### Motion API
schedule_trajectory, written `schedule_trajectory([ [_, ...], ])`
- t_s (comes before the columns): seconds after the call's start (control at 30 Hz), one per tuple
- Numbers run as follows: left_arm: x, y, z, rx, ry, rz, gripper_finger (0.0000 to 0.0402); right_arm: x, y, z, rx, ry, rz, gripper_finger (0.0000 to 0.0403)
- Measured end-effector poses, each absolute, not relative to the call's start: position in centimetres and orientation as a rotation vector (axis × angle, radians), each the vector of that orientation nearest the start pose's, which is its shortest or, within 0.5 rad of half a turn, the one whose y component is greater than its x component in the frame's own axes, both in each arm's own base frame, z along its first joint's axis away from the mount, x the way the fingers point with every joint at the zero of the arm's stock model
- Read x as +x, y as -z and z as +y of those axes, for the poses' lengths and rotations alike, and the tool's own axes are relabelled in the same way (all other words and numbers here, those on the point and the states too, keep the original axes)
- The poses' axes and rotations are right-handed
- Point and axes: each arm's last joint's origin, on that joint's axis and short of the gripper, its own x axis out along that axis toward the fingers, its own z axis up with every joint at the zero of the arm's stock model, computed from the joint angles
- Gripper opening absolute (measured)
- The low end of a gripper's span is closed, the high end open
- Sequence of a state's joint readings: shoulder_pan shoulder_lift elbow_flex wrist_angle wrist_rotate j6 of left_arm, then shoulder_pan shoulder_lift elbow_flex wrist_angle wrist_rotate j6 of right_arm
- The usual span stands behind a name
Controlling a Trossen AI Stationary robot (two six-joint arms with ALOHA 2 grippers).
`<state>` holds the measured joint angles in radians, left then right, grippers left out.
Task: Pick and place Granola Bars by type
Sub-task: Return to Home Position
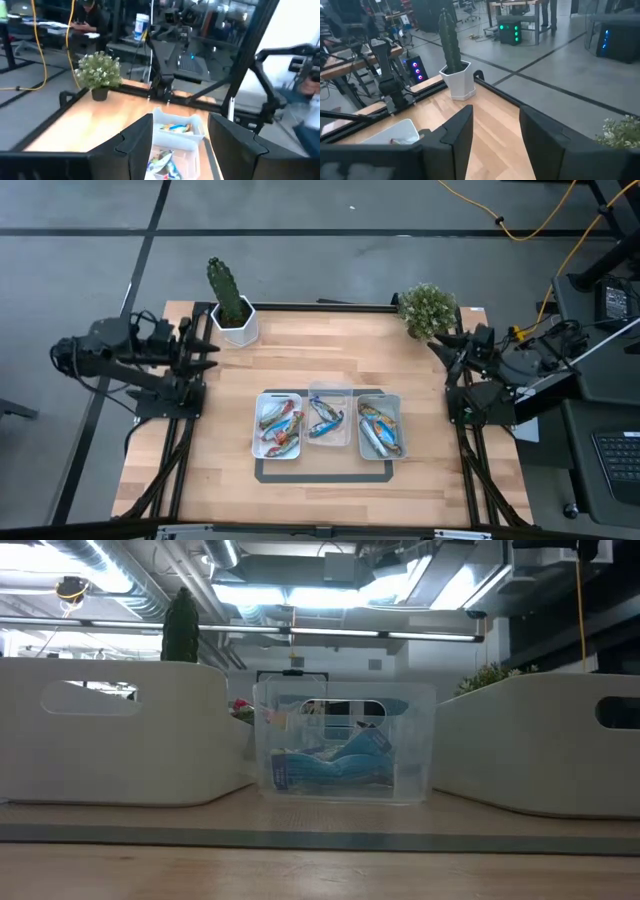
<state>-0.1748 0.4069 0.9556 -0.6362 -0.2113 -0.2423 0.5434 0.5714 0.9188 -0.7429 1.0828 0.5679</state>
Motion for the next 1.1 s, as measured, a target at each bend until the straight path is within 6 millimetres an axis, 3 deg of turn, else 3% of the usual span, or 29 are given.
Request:
schedule_trajectory([
  [0.2, 1.9, -32.1, 0.2, -0.324, 0.030, -0.213, 0.0182, 8.5, -35.5, 2.1, 0.200, 0.583, 0.134, 0.0163],
  [0.27, 2.8, -30.8, -0.1, -0.336, 0.075, -0.263, 0.0182, 8.5, -35.5, 2.1, 0.184, 0.582, 0.138, 0.0163],
  [0.33, 3.5, -29.9, -0.4, -0.324, 0.124, -0.199, 0.0182, 8.5, -35.5, 2.1, 0.180, 0.581, 0.140, 0.0163],
  [0.4, 5.0, -30.3, -0.8, -0.330, 0.187, -0.281, 0.0182, 8.5, -35.4, 2.1, 0.179, 0.581, 0.141, 0.0163],
  [0.5, 6.9, -27.7, -1.1, -0.287, 0.218, -0.261, 0.0182, 8.5, -35.4, 2.2, 0.174, 0.579, 0.146, 0.0163],
  [0.63, 7.9, -25.5, -1.1, -0.236, 0.255, -0.420, 0.0182, 8.6, -35.4, 2.2, 0.170, 0.579, 0.149, 0.0163],
  [0.87, 9.5, -19.7, 0.0, -0.254, 0.189, -0.298, 0.0182, 8.6, -35.1, 2.2, 0.121, 0.575, 0.185, 0.0163],
  [1.1, 9.8, -18.1, 1.6, -0.189, -0.045, -0.151, 0.0182, 8.8, -34.9, 2.4, 0.100, 0.524, 0.219, 0.0163],
])
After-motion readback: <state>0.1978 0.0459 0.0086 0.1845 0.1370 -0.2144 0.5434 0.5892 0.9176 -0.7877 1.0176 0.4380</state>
